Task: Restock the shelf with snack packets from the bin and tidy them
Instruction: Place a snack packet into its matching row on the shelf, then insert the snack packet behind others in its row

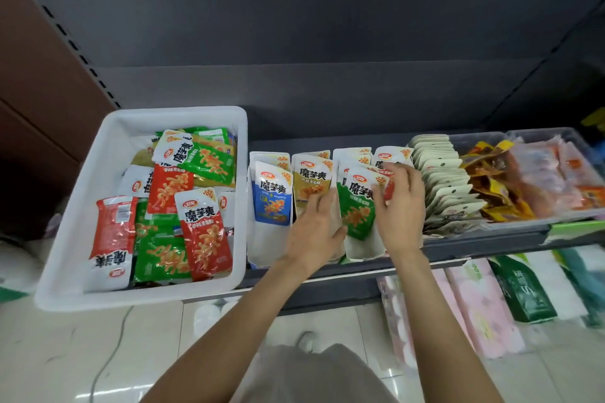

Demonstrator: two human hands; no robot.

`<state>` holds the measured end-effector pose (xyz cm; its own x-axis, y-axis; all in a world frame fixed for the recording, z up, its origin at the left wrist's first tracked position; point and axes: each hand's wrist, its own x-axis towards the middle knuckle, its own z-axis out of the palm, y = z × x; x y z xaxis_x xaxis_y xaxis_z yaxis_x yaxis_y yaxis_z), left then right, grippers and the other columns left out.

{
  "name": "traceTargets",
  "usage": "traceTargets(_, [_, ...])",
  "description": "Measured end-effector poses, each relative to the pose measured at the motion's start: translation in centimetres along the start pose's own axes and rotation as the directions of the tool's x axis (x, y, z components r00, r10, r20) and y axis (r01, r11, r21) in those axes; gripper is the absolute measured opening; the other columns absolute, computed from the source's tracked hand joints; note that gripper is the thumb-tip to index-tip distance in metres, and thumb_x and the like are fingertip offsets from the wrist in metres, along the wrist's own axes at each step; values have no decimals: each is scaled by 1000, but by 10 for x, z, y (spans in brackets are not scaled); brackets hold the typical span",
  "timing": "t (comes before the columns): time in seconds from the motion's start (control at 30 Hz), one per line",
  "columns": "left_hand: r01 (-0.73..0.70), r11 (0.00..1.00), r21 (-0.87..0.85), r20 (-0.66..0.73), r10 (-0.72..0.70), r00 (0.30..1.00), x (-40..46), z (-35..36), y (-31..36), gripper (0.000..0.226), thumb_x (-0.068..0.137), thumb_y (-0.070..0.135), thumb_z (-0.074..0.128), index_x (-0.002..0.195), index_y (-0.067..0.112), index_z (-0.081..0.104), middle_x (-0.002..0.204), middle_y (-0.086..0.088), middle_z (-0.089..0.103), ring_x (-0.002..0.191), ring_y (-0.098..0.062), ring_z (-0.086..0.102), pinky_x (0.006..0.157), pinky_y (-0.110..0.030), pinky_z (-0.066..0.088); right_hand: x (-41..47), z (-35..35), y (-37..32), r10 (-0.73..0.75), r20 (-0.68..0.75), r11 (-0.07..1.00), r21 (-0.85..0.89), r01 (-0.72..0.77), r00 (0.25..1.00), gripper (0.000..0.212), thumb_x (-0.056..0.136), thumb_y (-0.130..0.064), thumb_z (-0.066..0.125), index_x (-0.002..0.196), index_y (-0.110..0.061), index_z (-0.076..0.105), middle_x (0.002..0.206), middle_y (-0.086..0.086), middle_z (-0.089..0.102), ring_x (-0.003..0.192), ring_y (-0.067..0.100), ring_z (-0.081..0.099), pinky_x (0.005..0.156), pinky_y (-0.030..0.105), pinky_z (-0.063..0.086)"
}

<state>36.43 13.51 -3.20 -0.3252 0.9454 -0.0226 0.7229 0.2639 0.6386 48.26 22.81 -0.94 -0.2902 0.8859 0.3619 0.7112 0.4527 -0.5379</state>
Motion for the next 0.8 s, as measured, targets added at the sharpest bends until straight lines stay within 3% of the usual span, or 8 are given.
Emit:
traceTargets(0.07, [-9,999,-46,-39,7,999,-3,-10,0,64,89,30,60,144,21,29,136,0,40,113,-15,54,86,-31,50,-6,-7,-5,5,-66,999,44,-2,998,31,89,-15,59,120,-11,56,124,8,49,114,22,49,96,20,37])
traceTargets(0.2, [-136,974,-182,-278,82,957,-26,-51,-5,36,89,31,57,124,26,53,104,18,60,90,-1,56,74,-24,52,-25,-16,-34,-111,-111,966,221,133,988,24,92,-12,53,115,-10,58,114,5,57,102,19,55,87,21,43])
traceTargets(0.3, [-184,976,-117,-525,96,846,-54,-92,-25,24,90,32,50,104,19,65,80,14,60,74,-1,54,64,-16,45,-35,-9,-67,-261,44,916,325,233,964,19,91,-13,53,109,-12,62,103,0,65,95,14,60,81,24,49])
traceTargets(0.4, [-65,996,-59,-644,12,765,-81,-125,-66,19,91,30,49,97,19,62,74,4,63,66,-6,57,57,-22,47,-42,13,-108,-444,277,857,409,313,852,17,92,-15,53,106,-15,64,99,-4,68,89,11,64,76,32,54])
traceTargets(0.5, [177,981,-82,-577,-191,794,-103,-150,-117,20,88,27,59,104,15,60,86,2,64,75,-12,60,64,-26,49,-51,39,-151,-560,436,820,416,394,704,19,93,-16,53,109,-16,64,105,-2,68,94,13,63,79,31,53])
traceTargets(0.6, [376,926,45,-477,-311,822,-112,-162,-167,36,81,14,69,115,12,58,106,-8,63,90,-23,59,70,-29,46,-55,73,-188,-585,542,811,375,449,603,27,95,-16,52,120,-16,60,120,0,62,106,14,59,86,26,46])
traceTargets(0.7, [436,896,88,-387,-373,844,-109,-166,-193,46,81,16,69,124,11,54,124,-12,56,108,-32,54,85,-41,46,-54,110,-213,-548,567,832,293,472,615,36,95,-20,51,131,-16,52,134,2,51,121,16,49,97,26,40])
traceTargets(0.8, [383,912,147,-339,-317,886,-98,-166,-203,52,81,22,69,128,11,51,129,-11,52,119,-31,47,95,-43,43,-38,143,-230,-488,551,854,141,501,677,43,96,-19,49,138,-13,43,144,8,39,135,23,34,111,32,27])
